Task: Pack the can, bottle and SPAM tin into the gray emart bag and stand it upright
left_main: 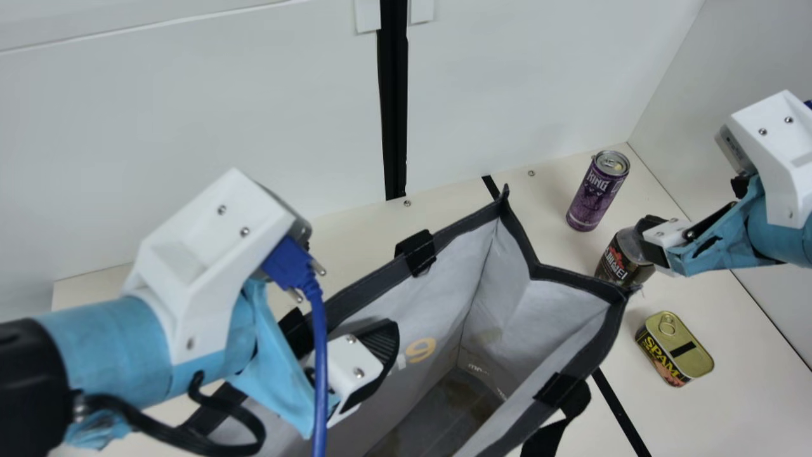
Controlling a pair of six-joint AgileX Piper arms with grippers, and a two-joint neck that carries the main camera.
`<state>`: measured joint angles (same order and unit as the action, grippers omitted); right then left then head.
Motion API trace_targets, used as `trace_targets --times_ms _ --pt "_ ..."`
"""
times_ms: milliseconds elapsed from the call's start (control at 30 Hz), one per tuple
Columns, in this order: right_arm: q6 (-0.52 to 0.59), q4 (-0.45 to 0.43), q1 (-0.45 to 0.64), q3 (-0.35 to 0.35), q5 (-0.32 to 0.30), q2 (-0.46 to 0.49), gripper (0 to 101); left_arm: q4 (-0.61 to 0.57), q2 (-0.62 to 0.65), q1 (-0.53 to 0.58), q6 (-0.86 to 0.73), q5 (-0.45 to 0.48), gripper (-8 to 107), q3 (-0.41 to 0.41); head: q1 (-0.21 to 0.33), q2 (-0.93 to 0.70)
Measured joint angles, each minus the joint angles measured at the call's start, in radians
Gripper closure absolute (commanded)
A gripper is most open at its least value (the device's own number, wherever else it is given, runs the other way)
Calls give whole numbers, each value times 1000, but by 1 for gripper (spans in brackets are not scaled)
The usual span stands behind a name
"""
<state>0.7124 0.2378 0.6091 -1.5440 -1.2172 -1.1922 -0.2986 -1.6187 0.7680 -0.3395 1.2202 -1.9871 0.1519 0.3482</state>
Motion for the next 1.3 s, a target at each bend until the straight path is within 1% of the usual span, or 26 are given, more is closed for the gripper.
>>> trace_targets --times_ms 400,433,667,867,1300 --pt "0 0 0 0 0 0 6 30 -14 32 38 -1 102 30 0 -2" --pt "0 0 0 0 0 0 6 34 -14 32 41 1 107 32 0 -2" --pt "0 0 0 0 0 0 6 74 6 32 83 1 107 39 0 -2" --pt "0 0 0 0 0 0 6 153 39 30 140 1 107 44 0 -2" --pt "0 0 0 0 0 0 6 385 115 41 285 1 107 64 0 -2"
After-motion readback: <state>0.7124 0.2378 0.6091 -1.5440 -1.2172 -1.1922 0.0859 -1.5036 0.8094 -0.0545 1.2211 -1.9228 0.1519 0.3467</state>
